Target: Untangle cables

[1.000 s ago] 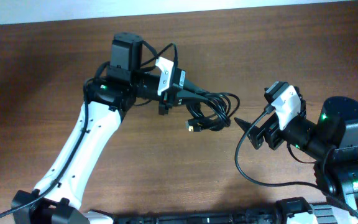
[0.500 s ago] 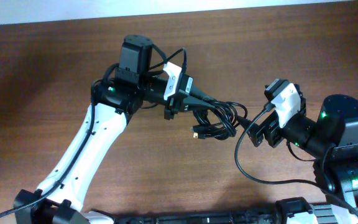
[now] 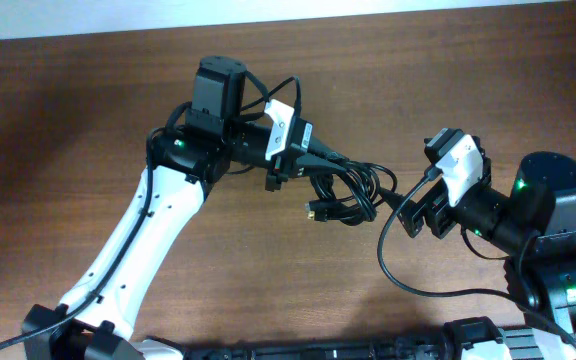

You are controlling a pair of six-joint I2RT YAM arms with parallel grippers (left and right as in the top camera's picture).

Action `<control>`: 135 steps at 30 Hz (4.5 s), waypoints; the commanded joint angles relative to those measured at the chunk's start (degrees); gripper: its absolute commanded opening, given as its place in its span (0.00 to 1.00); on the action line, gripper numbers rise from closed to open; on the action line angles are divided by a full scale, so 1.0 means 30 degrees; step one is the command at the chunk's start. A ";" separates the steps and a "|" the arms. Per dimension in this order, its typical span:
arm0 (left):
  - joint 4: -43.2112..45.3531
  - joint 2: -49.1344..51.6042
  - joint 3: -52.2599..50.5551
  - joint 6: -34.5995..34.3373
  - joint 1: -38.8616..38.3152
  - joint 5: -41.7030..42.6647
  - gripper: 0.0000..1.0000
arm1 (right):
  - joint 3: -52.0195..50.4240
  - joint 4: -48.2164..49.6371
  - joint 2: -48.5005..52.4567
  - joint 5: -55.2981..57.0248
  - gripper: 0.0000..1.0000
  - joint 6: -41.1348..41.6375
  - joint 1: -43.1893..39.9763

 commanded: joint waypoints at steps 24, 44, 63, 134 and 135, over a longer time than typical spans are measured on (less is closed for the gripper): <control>-0.0401 -0.0466 0.0474 -0.0102 -0.0714 -0.2164 0.00 | -0.0058 -0.0452 0.0015 -0.0612 0.99 -0.0131 -0.0087; -0.0350 -0.0466 0.0474 -0.0109 -0.1304 0.1676 0.00 | -0.0058 0.1246 0.0998 0.3628 0.99 -0.0124 -0.0087; -0.0335 -0.0466 0.0474 -0.0109 -0.1377 0.2339 0.00 | -0.0058 0.2812 0.2951 -0.2951 0.99 -0.0124 -0.0087; -0.2630 -0.0466 0.0474 -0.0823 -0.3424 -0.6856 0.99 | -0.0058 0.7104 0.3147 0.3832 0.04 2.0895 -0.0087; -0.2616 -0.0466 0.0474 -0.0823 -0.3694 -0.7628 0.99 | -0.0058 0.7104 0.3147 0.3832 0.04 2.0895 -0.0087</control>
